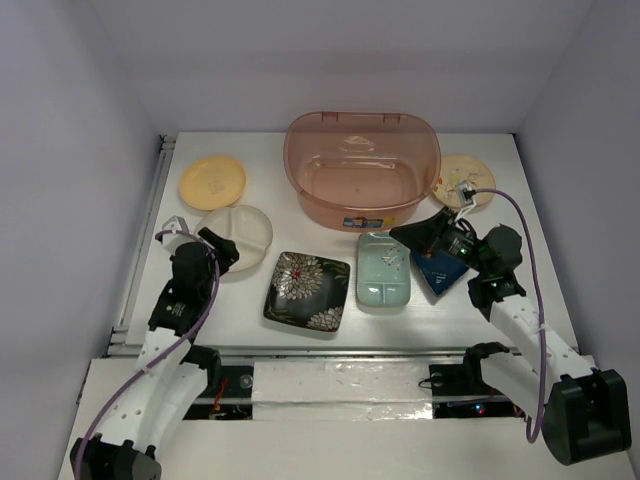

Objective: Place the plates into the plastic bin on the countertop

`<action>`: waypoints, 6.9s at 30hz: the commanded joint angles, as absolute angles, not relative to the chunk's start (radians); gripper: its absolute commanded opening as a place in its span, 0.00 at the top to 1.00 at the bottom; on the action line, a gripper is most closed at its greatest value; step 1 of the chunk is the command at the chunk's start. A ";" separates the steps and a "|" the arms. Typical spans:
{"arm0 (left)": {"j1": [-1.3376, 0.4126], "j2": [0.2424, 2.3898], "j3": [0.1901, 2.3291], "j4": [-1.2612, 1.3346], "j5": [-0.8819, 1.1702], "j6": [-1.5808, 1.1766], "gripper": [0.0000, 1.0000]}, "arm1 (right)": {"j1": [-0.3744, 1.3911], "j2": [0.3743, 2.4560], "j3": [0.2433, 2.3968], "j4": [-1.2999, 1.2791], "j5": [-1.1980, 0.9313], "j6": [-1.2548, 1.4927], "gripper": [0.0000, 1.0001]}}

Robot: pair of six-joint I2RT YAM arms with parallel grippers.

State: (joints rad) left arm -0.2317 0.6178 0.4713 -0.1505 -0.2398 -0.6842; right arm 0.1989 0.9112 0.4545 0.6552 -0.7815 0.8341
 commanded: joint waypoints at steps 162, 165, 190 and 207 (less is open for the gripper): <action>-0.387 2.074 1.771 0.644 0.253 -0.954 1.00 | 0.229 0.844 0.460 0.503 -0.615 0.686 0.65; -0.397 2.118 1.822 0.565 0.241 -0.896 1.00 | 0.229 0.845 0.462 0.503 -0.615 0.686 0.65; -0.407 2.141 1.844 0.315 0.163 -0.684 0.48 | 0.229 0.844 0.469 0.439 -0.537 0.653 0.79; -0.495 1.757 1.829 0.221 0.058 -0.336 1.00 | 0.229 0.815 0.459 0.419 -0.477 0.664 1.00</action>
State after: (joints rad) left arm -0.4805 1.9133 1.8118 0.2245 0.0910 -0.4377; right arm 0.2180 0.8261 0.4419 0.3935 -0.4965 0.6666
